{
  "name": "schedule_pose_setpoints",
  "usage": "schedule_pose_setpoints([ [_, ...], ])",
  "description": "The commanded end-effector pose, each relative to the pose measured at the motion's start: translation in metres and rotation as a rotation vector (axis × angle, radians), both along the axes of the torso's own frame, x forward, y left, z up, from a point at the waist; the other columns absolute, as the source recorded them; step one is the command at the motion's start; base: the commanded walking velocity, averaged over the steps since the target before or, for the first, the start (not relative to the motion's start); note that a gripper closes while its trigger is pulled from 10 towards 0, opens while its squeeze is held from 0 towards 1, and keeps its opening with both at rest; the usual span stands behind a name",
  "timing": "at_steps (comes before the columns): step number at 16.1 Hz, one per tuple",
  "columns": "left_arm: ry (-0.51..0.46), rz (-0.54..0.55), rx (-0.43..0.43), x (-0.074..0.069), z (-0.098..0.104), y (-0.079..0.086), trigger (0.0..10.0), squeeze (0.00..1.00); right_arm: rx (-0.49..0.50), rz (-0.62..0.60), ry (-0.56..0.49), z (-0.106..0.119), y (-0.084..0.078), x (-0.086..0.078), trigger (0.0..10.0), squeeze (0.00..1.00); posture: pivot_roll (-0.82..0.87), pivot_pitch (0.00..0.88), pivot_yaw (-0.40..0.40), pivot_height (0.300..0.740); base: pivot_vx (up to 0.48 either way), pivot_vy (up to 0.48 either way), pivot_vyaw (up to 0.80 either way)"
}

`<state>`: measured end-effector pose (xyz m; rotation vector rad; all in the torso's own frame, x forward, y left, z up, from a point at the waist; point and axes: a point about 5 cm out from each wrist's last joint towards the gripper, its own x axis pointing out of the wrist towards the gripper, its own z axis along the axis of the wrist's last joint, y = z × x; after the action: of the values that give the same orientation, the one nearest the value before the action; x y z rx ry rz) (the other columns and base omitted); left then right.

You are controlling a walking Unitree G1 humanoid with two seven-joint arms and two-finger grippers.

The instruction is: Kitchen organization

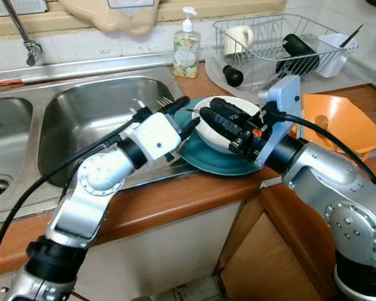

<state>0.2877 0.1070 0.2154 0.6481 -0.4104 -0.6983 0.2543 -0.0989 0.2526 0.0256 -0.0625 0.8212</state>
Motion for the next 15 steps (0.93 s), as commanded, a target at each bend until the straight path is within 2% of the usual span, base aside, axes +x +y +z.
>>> schedule_pose_setpoints([
  [1,-0.027,-0.004,0.012,0.001,0.004,-0.002,0.0,0.00,-0.008,0.022,-0.013,0.004,0.003,-0.002,0.0,0.00,-0.10,0.000,-0.005,0.740,0.000,0.000,0.00],
  [7,-0.082,0.018,0.042,0.013,0.008,-0.001,0.0,0.00,-0.030,0.034,-0.020,0.006,0.008,-0.002,0.0,0.00,-0.10,0.000,0.011,0.740,0.000,0.000,0.00],
  [13,-0.089,-0.018,0.166,0.015,0.000,0.004,0.0,0.00,-0.040,0.034,-0.023,0.005,0.009,-0.001,0.0,0.00,-0.09,0.000,-0.001,0.740,0.000,0.000,0.00],
  [14,-0.090,-0.017,0.169,0.014,-0.001,0.006,0.0,0.00,-0.043,0.032,-0.022,0.005,0.009,0.000,4.5,0.00,-0.09,0.000,-0.002,0.740,0.000,0.000,0.00],
  [15,-0.091,-0.009,0.166,0.014,-0.001,0.007,0.0,0.00,-0.046,0.027,-0.022,0.004,0.009,0.000,4.5,0.00,-0.09,0.000,-0.002,0.740,0.000,0.000,0.00],
])
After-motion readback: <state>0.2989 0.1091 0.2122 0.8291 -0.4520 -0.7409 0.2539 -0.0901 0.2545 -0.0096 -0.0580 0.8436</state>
